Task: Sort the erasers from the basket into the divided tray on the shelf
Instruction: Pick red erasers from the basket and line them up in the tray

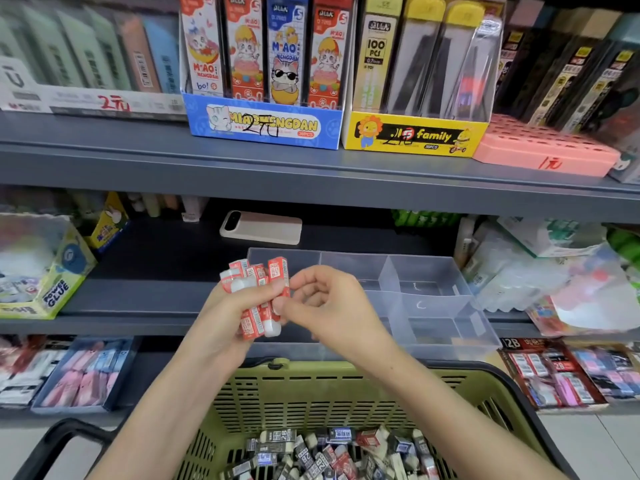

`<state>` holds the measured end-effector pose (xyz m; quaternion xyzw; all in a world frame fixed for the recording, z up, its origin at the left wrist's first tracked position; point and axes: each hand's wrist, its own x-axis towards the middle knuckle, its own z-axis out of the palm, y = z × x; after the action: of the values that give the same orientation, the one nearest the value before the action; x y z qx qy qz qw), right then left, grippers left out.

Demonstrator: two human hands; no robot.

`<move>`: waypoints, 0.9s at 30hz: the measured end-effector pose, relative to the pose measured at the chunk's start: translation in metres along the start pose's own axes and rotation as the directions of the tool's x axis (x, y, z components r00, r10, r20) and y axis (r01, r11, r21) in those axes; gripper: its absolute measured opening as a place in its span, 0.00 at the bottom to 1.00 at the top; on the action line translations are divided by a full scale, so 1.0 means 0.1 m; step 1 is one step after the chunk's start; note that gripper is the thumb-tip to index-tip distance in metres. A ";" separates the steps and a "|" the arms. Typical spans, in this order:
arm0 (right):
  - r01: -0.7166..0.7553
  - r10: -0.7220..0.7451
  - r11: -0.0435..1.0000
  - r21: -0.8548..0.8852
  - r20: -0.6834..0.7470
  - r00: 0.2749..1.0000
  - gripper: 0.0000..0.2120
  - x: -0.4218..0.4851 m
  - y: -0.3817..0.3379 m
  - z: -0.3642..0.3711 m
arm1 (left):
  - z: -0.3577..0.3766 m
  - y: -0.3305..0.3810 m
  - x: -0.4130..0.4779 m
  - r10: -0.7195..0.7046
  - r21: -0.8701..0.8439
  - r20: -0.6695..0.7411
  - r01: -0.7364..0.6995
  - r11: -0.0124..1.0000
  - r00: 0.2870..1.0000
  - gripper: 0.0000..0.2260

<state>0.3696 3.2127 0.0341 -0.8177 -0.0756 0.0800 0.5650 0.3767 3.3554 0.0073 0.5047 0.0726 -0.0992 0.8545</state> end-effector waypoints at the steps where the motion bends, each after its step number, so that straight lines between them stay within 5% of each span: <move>1: -0.031 0.030 0.999 0.022 0.015 0.999 0.07 0.00 0.01 0.00 | -0.01 0.00 -0.02 0.012 0.011 -0.007 -0.011 1.000 1.000 0.10; 6: -0.095 0.117 0.941 0.325 -0.049 0.992 0.05 0.26 0.03 -0.14 | -0.17 0.10 -0.04 0.083 -0.057 -0.131 -0.091 0.994 0.988 0.16; 11: -0.074 0.057 0.989 -0.127 -0.127 0.990 0.08 0.83 0.09 -0.12 | -0.39 0.16 0.00 0.064 -0.226 -0.239 -0.119 0.967 0.969 0.11; 17: -0.104 0.150 0.943 -0.315 0.125 0.981 0.05 1.17 0.16 0.24 | -0.49 0.08 0.04 -0.025 -0.319 -0.264 -0.063 0.946 0.964 0.08; 19: -0.103 0.159 0.929 -0.355 0.134 0.978 0.03 1.20 0.22 0.33 | -0.51 0.08 0.04 -0.037 -0.330 -0.259 -0.053 0.942 0.965 0.09; 22: -0.063 0.163 0.837 -0.543 0.139 0.977 0.13 1.23 0.27 0.39 | -0.53 0.08 0.04 -0.038 -0.341 -0.253 -0.052 0.939 0.967 0.10; 27: -0.086 0.205 0.834 -0.544 0.162 0.965 0.17 1.23 0.28 0.37 | -0.54 0.09 0.03 -0.036 -0.335 -0.249 -0.052 0.941 0.968 0.11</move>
<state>0.4829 3.2624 -0.0108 -0.9321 -0.0923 0.1863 0.2966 0.3800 3.4067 -0.0115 0.3588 0.1943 -0.0170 0.9128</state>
